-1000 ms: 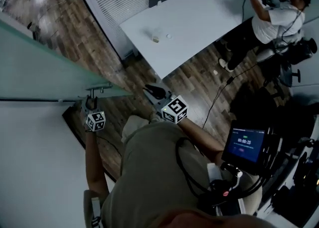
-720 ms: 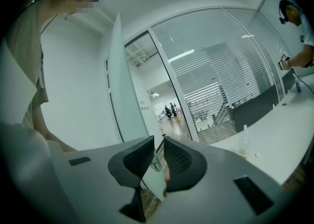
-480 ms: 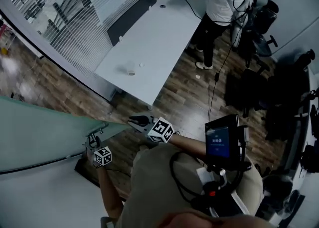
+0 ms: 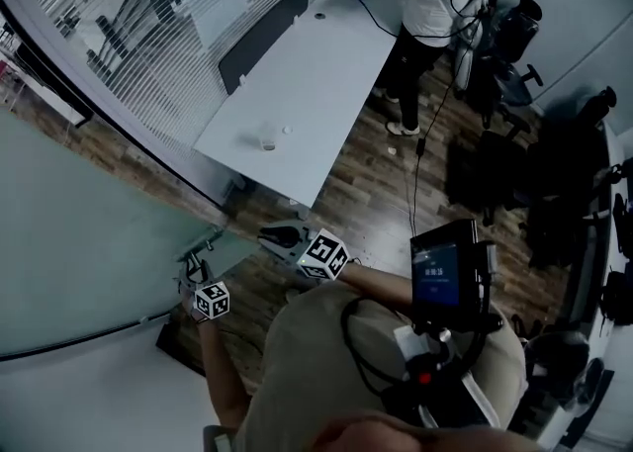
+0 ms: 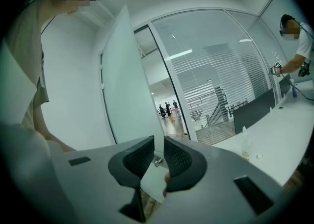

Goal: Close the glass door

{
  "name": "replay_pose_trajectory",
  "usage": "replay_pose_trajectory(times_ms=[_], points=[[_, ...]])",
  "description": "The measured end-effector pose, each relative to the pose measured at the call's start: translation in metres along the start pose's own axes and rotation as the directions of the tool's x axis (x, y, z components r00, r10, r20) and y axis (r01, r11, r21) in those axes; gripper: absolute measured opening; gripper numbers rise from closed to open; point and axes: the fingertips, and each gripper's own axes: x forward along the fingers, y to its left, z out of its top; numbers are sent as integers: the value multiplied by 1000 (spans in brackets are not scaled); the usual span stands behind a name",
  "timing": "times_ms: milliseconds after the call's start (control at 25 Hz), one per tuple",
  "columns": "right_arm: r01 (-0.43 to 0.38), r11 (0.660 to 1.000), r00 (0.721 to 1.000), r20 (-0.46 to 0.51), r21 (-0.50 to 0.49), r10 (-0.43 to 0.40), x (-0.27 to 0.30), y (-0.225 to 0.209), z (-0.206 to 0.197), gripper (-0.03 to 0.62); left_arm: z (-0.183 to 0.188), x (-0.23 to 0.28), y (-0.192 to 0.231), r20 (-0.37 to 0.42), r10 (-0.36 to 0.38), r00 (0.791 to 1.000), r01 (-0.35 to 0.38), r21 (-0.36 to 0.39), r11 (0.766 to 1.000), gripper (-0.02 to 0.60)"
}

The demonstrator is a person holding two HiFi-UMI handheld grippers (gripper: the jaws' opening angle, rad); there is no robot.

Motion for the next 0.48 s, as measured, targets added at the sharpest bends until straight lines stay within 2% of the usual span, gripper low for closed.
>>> replay_pose_trajectory(times_ms=[320,480], points=[[27,1000,1000,6,-16,-27,12,9,-1,67,13,23,7,18,-71,997,71,-13,997,215],[53,998,998,38,-14,-53,19,3,5,67,24,39,16,48,-50,998,51,-21,998,215]])
